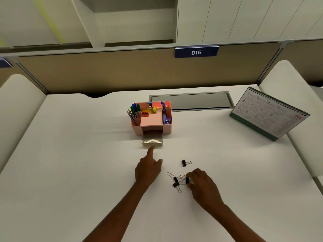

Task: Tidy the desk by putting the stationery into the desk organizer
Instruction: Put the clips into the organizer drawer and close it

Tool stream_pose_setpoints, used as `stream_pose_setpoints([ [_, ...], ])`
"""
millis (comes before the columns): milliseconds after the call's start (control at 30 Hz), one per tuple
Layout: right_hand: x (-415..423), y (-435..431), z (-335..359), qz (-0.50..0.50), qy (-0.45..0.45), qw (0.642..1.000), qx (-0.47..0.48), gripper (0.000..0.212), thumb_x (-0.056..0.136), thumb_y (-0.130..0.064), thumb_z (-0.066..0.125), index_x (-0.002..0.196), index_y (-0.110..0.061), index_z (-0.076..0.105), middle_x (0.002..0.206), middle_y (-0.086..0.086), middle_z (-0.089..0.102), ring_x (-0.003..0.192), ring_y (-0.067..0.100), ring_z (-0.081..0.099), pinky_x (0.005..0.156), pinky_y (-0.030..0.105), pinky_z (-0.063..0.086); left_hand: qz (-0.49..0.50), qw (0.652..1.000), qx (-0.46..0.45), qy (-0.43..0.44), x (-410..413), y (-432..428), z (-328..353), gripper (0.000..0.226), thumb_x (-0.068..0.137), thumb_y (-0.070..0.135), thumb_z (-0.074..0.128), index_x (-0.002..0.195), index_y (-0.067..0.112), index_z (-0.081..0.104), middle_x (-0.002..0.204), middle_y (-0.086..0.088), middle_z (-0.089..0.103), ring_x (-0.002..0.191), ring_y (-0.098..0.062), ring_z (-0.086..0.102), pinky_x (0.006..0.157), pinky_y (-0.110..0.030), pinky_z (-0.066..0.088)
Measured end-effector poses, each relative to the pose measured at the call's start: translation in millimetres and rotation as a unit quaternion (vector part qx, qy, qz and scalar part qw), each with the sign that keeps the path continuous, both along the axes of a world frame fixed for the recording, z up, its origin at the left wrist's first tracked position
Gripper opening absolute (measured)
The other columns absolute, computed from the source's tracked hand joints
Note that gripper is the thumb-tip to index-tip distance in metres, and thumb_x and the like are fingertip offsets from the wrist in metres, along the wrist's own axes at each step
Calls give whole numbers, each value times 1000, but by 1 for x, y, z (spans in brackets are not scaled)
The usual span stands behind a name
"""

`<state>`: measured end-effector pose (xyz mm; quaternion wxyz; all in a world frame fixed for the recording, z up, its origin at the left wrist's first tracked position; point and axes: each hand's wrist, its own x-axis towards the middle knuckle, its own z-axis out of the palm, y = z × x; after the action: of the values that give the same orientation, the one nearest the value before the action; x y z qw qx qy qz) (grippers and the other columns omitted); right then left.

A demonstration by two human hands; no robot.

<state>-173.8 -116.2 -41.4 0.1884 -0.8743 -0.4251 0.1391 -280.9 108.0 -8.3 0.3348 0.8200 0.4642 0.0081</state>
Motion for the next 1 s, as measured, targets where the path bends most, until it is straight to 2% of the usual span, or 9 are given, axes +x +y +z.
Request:
stream_pose_setpoints([
  [67, 0, 5, 7, -6, 8, 1000, 26, 31, 84, -18, 78, 110, -28, 65, 105, -10, 58, 94, 16, 60, 68, 30, 53, 19, 987, -146, -67, -1, -17, 2, 51, 84, 53, 74, 130, 36, 60, 79, 6, 74, 76, -20, 74, 70, -39, 61],
  [133, 0, 14, 15, -10, 13, 999, 50, 32, 85, -19, 79, 113, -28, 65, 108, -9, 61, 95, 15, 62, 70, 30, 54, 2, 963, -245, -114, 0, -33, 7, 33, 82, 44, 82, 110, 29, 74, 81, 0, 76, 71, -21, 75, 66, -44, 65],
  [233, 2, 29, 22, 2, 13, 997, 77, 30, 87, -18, 80, 113, -24, 68, 111, -4, 66, 98, 17, 66, 76, 32, 57, -12, 945, -294, -144, 1, -45, 15, 6, 89, 23, 78, 94, 19, 81, 80, -5, 79, 69, -17, 74, 70, -41, 65],
  [300, 5, 36, 25, 14, 6, 996, 86, 26, 90, -20, 76, 115, -24, 68, 112, -5, 66, 99, 16, 66, 79, 32, 57, -3, 940, -303, -156, 2, -45, 19, 7, 92, 18, 75, 92, 16, 82, 80, -7, 79, 70, -19, 75, 72, -38, 65],
  [400, 15, 42, 25, 4, 11, 996, 91, 36, 92, -25, 74, 127, -25, 63, 114, -8, 63, 97, 14, 62, 78, 30, 55, 38, 947, -266, -175, 5, -37, 30, 9, 93, 17, 73, 90, 17, 81, 79, -3, 79, 70, -23, 76, 70, -37, 64],
  [500, 27, 49, 22, -10, -5, 999, 53, 45, 92, -27, 73, 135, -22, 61, 120, -4, 62, 106, 19, 60, 80, 32, 54, 108, 958, -178, -199, 12, -13, 34, 6, 89, 25, 78, 85, 23, 82, 76, 7, 77, 65, -15, 72, 64, -32, 59],
  [600, 37, 54, 14, 2, -24, 1000, 3, 43, 90, -26, 74, 131, -18, 64, 124, 1, 62, 112, 25, 60, 81, 38, 55, 145, 970, -64, -184, 25, 22, 38, 9, 88, 31, 78, 93, 24, 83, 90, 10, 77, 84, -12, 70, 77, -30, 57],
  [800, 48, 60, -2, 33, -64, 997, -26, 22, 86, -24, 76, 107, -18, 70, 104, 0, 66, 94, 26, 62, 69, 37, 52, 110, 993, 5, -34, 61, 75, 32, 19, 94, 35, 73, 103, 21, 81, 99, 1, 78, 88, -18, 67, 74, -29, 51],
  [1000, 51, 63, -4, 32, -69, 997, -17, 18, 83, -21, 78, 100, -17, 71, 98, 0, 67, 89, 25, 63, 65, 35, 50, 95, 988, 27, 119, 84, 88, 16, 30, 90, 40, 76, 102, 13, 72, 89, -2, 69, 82, -21, 64, 69, -31, 50],
])
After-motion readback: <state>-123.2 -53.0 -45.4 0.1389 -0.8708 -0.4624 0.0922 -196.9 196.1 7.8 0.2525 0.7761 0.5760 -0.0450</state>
